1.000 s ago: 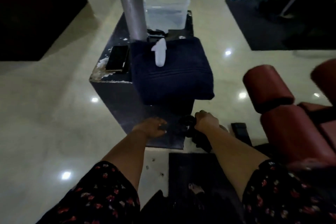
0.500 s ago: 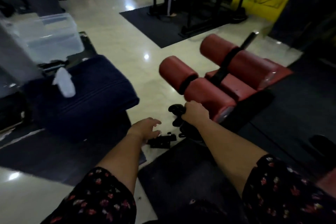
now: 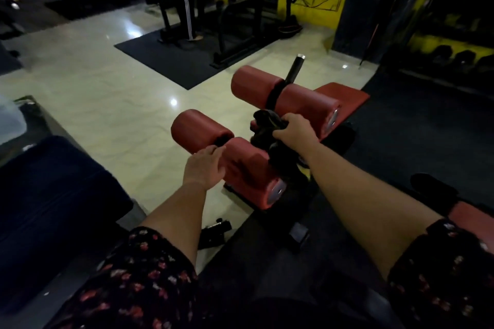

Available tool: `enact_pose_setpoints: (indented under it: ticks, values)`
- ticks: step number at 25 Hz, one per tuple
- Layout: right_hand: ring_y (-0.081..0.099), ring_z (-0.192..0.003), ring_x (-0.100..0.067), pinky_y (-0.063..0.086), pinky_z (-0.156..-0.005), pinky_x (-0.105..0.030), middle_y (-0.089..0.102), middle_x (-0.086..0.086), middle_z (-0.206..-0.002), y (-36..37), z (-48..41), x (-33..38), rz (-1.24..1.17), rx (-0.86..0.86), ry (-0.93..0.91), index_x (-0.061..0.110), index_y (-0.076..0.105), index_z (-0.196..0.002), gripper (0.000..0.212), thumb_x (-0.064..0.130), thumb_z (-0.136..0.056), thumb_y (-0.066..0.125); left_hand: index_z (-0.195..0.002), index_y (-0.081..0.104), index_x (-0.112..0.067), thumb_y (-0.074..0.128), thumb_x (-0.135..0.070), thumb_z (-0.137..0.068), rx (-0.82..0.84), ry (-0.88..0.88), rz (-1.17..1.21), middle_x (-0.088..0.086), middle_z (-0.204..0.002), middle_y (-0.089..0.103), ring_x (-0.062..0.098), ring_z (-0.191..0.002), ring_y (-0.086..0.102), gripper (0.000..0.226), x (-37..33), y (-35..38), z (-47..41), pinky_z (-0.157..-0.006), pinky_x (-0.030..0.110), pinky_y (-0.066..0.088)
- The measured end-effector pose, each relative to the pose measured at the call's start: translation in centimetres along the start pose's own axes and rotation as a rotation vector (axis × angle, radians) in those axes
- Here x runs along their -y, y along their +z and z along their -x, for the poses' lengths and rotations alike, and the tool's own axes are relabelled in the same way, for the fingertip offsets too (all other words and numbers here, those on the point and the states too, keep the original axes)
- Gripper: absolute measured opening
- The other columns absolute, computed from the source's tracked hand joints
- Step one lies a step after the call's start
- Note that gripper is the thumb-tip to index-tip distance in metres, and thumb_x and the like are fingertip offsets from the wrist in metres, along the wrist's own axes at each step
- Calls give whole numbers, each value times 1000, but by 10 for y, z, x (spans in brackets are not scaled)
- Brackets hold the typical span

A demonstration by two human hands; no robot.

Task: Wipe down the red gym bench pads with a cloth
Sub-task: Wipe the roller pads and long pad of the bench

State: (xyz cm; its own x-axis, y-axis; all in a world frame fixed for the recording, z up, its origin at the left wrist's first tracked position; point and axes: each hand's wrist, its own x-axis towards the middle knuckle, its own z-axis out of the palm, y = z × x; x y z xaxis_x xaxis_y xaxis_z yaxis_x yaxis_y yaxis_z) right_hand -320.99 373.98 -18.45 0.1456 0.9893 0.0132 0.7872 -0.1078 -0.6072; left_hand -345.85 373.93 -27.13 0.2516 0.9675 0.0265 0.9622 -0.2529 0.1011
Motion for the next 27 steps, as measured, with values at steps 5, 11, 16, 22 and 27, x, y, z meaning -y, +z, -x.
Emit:
enact_pose_setpoints:
  ticks: [5, 11, 16, 22, 27]
  values:
    - [45, -115, -34, 46, -89, -44, 48, -9, -127, 6, -1, -33, 261, 91, 39, 19, 48, -132, 53, 30, -83, 66, -151, 25, -31, 68, -28, -82, 64, 7, -131, 1, -154, 32, 26, -138, 37, 81, 20, -7, -47, -112, 45, 33]
    - [33, -128, -33, 42, -100, -49, 41, -5, -145, 40, 7, -34, 316, 165, 98, 35, 34, -147, 62, 36, -89, 58, -154, -5, -35, 77, -43, -75, 302, 185, -243, -1, -164, -6, 23, -151, -3, 114, 42, -1, -90, -120, 48, 1]
    - [23, -140, -34, 29, -111, -55, 20, 2, -158, 63, -4, -30, 246, 260, 318, 46, 25, -148, 71, 77, -85, 35, -155, -4, -35, 75, -48, -76, 333, 375, -328, -5, -164, -5, 20, -151, -5, 112, 64, 5, -117, -118, 50, -6]
    - [44, -131, -36, 36, -105, -35, 42, -20, -146, 67, -9, -29, 43, 197, 434, 35, 30, -149, 53, 48, -100, 41, -155, -2, -35, 74, -44, -77, 254, 500, -326, -7, -163, 3, 17, -150, 3, 109, 78, 17, -131, -119, 47, -4]
    - [56, -112, -33, 46, -90, -34, 51, -18, -130, 69, 3, -32, 104, 192, 459, 36, 26, -151, 70, 49, -90, 59, -152, -16, -34, 79, -53, -68, 363, 503, -309, -3, -162, -19, 21, -148, -18, 129, 83, 17, -149, -113, 59, -12]
